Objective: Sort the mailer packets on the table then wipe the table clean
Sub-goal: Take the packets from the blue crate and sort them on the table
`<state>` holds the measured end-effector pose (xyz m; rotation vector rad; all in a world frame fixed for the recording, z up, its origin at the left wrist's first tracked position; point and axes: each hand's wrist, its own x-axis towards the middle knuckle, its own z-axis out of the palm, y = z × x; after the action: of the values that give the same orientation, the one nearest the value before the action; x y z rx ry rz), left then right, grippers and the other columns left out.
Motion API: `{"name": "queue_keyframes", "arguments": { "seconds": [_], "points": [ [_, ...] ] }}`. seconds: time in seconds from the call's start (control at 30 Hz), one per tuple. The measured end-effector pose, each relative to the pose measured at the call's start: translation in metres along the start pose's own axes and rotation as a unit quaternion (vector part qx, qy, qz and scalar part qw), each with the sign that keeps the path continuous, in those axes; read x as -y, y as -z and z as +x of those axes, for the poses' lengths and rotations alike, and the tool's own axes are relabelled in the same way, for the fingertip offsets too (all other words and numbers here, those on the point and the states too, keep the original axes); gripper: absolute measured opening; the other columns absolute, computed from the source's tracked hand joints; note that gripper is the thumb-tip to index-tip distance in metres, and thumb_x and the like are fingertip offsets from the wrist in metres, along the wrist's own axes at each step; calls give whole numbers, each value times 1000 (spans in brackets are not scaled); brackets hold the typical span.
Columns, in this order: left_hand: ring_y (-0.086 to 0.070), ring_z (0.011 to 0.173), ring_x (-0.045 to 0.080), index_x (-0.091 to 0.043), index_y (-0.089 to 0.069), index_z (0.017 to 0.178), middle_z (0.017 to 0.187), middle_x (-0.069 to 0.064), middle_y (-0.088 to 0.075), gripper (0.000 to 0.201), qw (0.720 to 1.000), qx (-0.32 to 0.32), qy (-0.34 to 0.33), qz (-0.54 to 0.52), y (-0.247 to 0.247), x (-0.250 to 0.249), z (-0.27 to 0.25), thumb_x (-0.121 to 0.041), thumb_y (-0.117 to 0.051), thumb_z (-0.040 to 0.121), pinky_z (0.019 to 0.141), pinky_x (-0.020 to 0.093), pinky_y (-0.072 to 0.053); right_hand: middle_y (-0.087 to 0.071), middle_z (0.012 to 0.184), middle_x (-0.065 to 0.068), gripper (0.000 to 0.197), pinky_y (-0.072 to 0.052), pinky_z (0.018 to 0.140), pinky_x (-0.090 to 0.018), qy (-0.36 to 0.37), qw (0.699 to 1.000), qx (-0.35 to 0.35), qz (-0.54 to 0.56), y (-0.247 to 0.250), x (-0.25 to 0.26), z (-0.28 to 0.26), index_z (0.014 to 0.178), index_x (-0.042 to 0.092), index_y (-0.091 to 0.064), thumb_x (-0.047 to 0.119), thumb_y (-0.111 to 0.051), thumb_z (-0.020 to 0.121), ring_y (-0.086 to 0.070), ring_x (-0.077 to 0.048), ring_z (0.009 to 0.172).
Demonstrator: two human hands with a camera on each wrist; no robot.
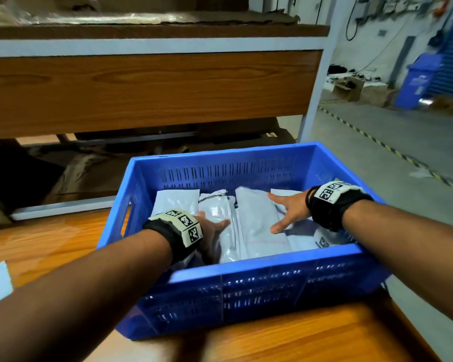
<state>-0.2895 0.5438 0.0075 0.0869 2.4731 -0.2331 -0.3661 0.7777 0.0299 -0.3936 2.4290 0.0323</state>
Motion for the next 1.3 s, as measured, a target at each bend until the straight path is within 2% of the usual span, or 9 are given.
{"name": "queue_keyframes", "arguments": {
  "seconds": [0.07,0.17,0.3,0.47,0.67,0.83,0.93,1.13,1.3],
  "points": [
    [-24,142,40,-49,9,147,158,23,5,109,1000,-3,-12,-5,2,0,-2,-54,-73,75,112,47,-29,-10,161,1,115,-13,118,-37,0,1000,-2,4,2,1,-1,151,38,12,65,-69,73,-17,-21,147],
    [-24,143,35,-54,8,144,159,15,-7,126,1000,-13,-8,-26,8,8,-2,-66,-80,55,112,48,-27,-10,161,6,119,-14,118,-38,13,999,-18,24,9,0,-8,149,45,8,66,-74,65,-17,-20,146],
    [-17,144,39,-48,8,147,159,19,4,127,999,-2,-2,-33,1,18,-3,-66,-79,57,115,50,-23,-11,161,6,120,-18,118,-38,3,1000,-3,-10,9,0,-11,147,50,9,68,-75,63,-20,-21,146],
    [-23,143,38,-44,11,149,158,22,8,125,999,8,0,-35,0,18,-3,-63,-78,62,113,42,-28,-6,161,-3,118,-15,116,-33,-2,998,5,-63,0,16,-10,151,33,14,62,-70,74,-15,-23,147],
    [-13,142,45,-50,-3,148,158,14,-8,122,998,-27,31,-37,7,27,-8,-73,-76,53,114,57,-21,-10,161,6,115,-15,116,-37,47,998,-23,-28,18,30,-16,151,43,2,62,-76,68,-18,-21,146],
    [-23,143,29,-34,-6,153,154,12,-28,109,999,-26,16,-41,5,31,-13,-63,-71,71,116,36,-24,-10,161,1,111,-14,117,-37,55,997,3,-59,1,41,-13,150,46,5,60,-73,72,-17,-22,147],
    [-32,140,25,-33,-10,153,153,5,-34,113,996,-29,15,-85,7,33,-11,-63,-75,66,114,34,-28,-11,161,2,107,-15,116,-37,52,997,-9,-55,9,42,-19,151,44,0,59,-73,73,-18,-22,146],
    [-42,134,20,-29,-35,147,147,-3,-45,94,978,-146,-41,-143,45,49,-29,-58,-76,68,110,31,-33,-28,156,0,93,-26,112,-34,87,983,-145,-72,54,68,-37,152,39,-12,61,-65,79,-32,-25,140],
    [-59,115,13,-20,-65,123,127,-4,-63,57,939,-267,-69,-206,86,83,-81,-46,-77,74,90,23,-42,-47,145,1,65,-36,102,-27,145,950,-267,-76,103,110,-69,145,29,-40,53,-60,88,-46,-20,131]
  ]
}}
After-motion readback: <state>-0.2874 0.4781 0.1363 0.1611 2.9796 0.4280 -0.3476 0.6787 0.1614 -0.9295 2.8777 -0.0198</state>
